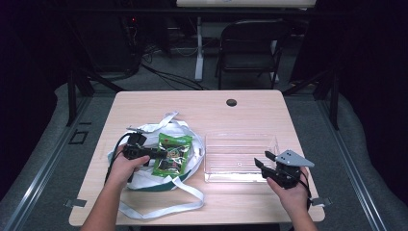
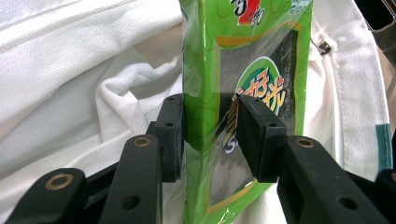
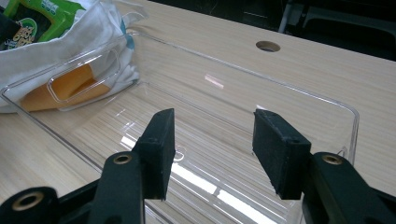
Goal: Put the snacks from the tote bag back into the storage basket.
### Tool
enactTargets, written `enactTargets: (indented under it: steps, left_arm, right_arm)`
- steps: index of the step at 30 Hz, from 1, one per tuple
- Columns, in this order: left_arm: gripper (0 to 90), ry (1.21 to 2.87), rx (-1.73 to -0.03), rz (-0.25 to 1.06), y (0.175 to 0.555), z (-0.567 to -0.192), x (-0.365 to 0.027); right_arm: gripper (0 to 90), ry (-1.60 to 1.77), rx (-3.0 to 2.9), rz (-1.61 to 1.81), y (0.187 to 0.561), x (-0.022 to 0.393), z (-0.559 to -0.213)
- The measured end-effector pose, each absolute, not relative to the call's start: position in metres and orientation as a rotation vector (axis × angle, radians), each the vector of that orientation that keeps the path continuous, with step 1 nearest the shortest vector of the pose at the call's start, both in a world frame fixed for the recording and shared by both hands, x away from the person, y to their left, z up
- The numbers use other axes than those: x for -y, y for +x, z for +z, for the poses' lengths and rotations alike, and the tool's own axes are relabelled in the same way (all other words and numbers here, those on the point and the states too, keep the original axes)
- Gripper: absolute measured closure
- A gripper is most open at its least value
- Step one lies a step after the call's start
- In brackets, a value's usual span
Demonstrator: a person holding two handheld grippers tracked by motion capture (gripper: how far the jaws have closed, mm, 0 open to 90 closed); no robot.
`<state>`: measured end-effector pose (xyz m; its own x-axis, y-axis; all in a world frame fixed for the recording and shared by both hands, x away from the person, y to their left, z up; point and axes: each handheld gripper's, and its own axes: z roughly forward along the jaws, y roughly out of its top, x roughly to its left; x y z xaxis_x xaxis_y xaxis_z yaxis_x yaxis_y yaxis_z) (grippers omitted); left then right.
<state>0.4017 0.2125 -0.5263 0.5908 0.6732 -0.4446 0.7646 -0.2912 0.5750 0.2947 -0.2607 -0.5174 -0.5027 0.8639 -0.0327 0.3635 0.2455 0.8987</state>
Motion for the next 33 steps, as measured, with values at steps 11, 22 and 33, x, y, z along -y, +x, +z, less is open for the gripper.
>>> enactTargets:
  steps: [11,22,33]
  left_arm:
    - [67.2,2.019,-1.104,-0.147,0.396,-0.521,-0.219]
    - [63.3,2.051,-1.072,-0.165,0.39,-0.521,-0.222]
    - [46.0,2.058,-1.135,-0.152,0.395,-0.533,-0.211]
  right_arm:
    - [48.9,1.114,-1.991,1.231,0.299,0.257,-0.518]
    - [48.9,1.103,-2.008,1.233,0.304,0.253,-0.518]
    - [48.9,1.089,-2.016,1.232,0.305,0.25,-0.517]
